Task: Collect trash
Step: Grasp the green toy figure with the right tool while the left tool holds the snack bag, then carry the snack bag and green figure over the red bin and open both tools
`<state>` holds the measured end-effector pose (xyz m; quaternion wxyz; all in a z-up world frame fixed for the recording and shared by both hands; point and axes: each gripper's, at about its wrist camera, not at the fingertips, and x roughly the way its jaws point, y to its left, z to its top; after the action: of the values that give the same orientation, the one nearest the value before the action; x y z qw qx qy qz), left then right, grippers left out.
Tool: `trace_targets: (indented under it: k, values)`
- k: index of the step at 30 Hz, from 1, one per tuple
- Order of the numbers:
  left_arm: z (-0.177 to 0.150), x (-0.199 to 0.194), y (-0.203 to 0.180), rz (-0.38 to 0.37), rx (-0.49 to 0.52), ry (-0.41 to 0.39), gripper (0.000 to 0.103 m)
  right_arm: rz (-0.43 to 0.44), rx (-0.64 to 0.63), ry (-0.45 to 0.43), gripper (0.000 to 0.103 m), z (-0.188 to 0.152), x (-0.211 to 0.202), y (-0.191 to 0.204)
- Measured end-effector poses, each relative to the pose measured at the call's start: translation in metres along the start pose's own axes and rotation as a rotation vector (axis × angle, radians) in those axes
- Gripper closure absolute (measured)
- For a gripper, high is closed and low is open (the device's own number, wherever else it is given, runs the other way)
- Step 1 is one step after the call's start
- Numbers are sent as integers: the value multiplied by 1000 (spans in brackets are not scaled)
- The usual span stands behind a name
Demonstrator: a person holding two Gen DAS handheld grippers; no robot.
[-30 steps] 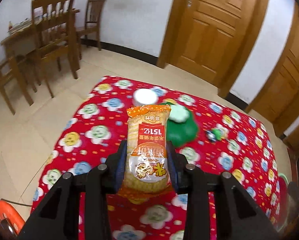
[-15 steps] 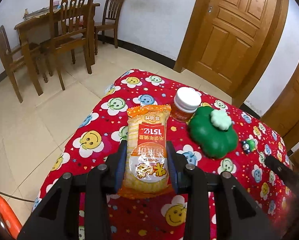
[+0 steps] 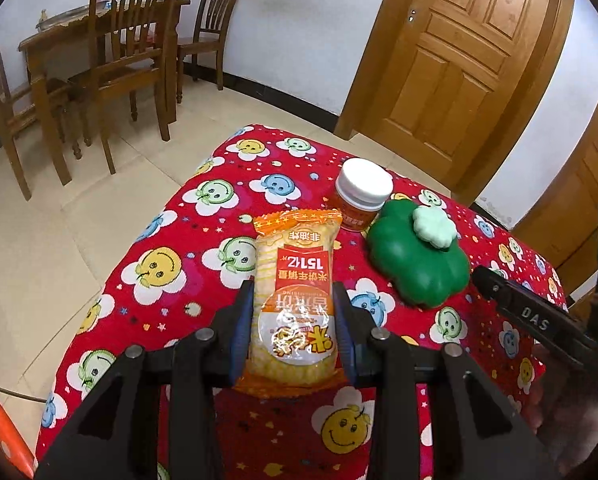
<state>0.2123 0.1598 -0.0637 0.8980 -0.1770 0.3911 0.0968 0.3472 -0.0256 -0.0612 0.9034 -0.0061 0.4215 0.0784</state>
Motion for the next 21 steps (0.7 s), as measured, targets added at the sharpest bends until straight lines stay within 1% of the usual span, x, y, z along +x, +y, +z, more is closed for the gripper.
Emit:
trace_targets:
  k: [2,3,4,5,10,12,16,21]
  values:
    - [0,0,0,0,-1,1,66,-6,3,3,36,-1,3,-1]
    - [0,1,0,-1,-2,3,66,-10,3,-2,40,-1,3,-1]
    - [0,1,0,-2,-4,4,66,-22,2,-4,49,-2,3,-1]
    - [0,1,0,-4,-5,5,66,-36,5,-5,53,-2,3,-1]
    - [-1,0,-3,-11,5,-1,66,-22,19,-5,54,-5,-1,-9]
    - [-1,-2,-5,-14,9,-5,66,-2,33,-8,54,-8,-7,-13]
    - [-1,-4,-8,-21,17,-8,66,36,56,-14,54,-23,-26,-22]
    - [-2,-15,-19,-39,46,-12,66,69,81,-36,54,-47,-62,-36]
